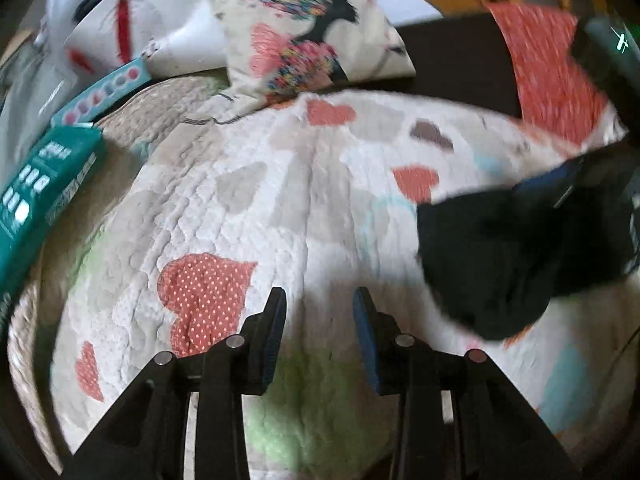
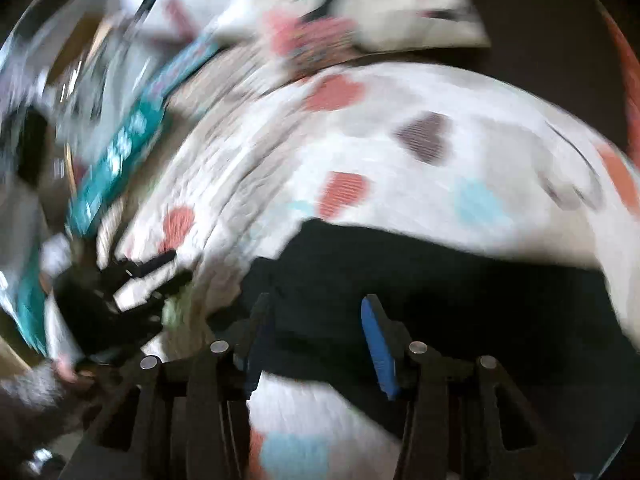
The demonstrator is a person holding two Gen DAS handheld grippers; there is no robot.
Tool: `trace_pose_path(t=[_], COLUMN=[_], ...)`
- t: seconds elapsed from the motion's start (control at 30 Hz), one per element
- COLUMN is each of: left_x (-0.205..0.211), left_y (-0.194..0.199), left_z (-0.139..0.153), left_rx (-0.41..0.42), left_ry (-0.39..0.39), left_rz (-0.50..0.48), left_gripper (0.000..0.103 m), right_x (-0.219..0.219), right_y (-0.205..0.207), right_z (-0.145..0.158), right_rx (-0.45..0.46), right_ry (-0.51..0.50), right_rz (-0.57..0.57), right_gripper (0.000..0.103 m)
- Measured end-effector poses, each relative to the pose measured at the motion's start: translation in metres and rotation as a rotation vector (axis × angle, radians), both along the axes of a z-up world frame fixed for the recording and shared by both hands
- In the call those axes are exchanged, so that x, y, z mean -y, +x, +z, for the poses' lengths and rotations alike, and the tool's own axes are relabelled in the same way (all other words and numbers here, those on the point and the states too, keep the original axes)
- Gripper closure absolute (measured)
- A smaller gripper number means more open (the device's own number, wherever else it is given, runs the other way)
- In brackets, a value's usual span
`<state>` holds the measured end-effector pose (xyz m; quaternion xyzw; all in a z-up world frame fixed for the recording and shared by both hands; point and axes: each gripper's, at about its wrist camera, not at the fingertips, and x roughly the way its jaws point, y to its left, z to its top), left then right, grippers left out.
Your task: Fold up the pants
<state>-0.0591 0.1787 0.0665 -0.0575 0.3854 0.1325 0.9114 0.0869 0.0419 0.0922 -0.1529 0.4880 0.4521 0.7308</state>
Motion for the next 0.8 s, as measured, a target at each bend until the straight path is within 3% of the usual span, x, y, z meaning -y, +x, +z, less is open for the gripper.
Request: trace_pose_path(t=[0.07,0.23,0.3,0.4,0.57,0.63,0.73,0.8], left_x=[-0.004,-0.027,-0.032,-0.038,-0.042,-0.041,-0.034,-0.027], left_y=[0.001,0.004,0.005,0.007,0.020,0.027,0.035,0.043], left_z=[0.001,-0.011,-0.013,-0.013,-0.009,-0.008,-0.006,-0.005], left_rx=[0.019,0.032,0.031,0.039,0.045,0.048,0.052,0.052], left_ry=[-0.024,-0.209,-0.234,-0.247,-0.269,-0.301,-0.347,-0.367], left_rz=[0.027,0.093,0.108,0.115,0.103,0.096,0.077,0.059], left_gripper=[0.069,0.069,0.069,0.069,0.067,0.066,0.063,0.060], right_x=[-0.035,-0.071,-0.070,-0.062,-0.076,-0.098,-0.100,-0.077], right_y=[-0.007,-0.018,-0.016,-0.004,0.037,0.047,0.059,0.066], right_z=[-0.019,-0.061,-0.064,-0.047,-0.046,-0.052,-0.051,-0.029], right_rx=[0.046,0.167,0.178,0.165,0.131,0.100,0.018,0.004], right_ry=[-0.054,-0.191,-0.202,-0.143,-0.113,-0.112,-0.104,-0.018], right_rz=[0.088,0.205,0.187,0.117,-0.002,-0.037,-0.073,-0.129], right_gripper=[0.053,0.056,0.082,0.090,0.090,0.085,0.070,0.061])
